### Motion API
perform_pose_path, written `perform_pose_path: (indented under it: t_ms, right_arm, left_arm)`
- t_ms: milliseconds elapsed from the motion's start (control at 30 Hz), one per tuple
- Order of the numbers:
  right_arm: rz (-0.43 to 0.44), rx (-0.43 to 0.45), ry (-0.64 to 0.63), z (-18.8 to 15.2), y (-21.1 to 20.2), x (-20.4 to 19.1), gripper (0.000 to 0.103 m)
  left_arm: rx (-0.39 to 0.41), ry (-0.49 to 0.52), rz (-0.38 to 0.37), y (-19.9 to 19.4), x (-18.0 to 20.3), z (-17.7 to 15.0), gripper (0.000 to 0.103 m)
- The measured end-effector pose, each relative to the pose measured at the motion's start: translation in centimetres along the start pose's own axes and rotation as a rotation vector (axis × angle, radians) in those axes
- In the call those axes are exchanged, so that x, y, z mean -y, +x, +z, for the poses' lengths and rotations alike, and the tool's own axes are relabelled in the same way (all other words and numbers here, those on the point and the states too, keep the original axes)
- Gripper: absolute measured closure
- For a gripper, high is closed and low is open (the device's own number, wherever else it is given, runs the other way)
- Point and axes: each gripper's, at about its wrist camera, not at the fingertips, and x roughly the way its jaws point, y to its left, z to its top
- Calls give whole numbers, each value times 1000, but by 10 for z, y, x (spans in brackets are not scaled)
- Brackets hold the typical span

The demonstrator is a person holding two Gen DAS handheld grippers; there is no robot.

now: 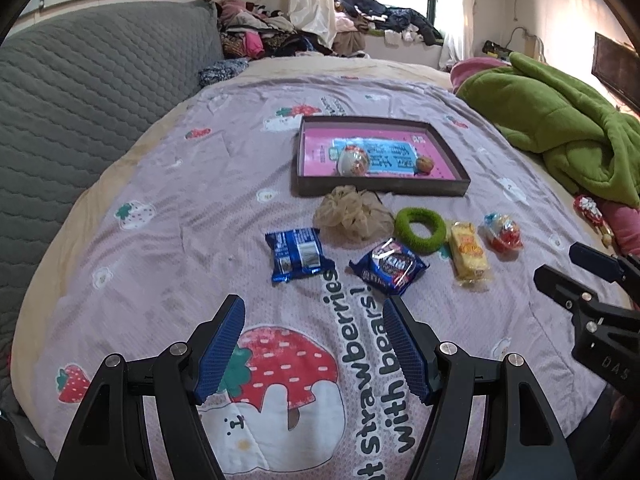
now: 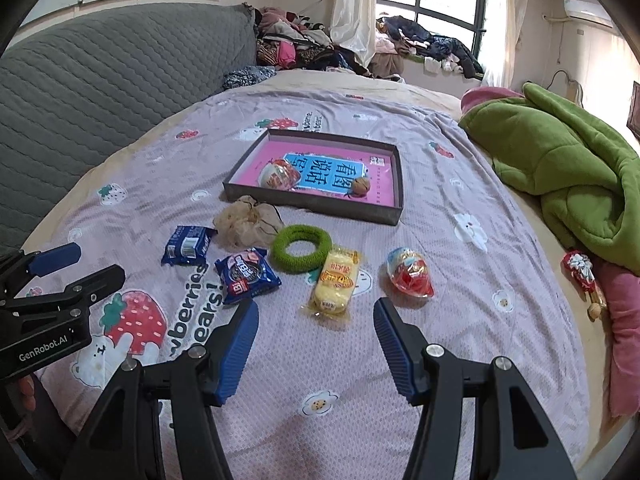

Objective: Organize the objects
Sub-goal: 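Lift both tools away from the tray back over the remaining items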

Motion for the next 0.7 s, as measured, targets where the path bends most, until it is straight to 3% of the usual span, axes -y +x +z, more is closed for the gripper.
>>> perform_pose_path:
  t_ms: [700]
  right_arm:
    - [6,-68,20,-21,28,1,43]
  left_arm:
    - [-91,5,-3,35,-2,-20,30]
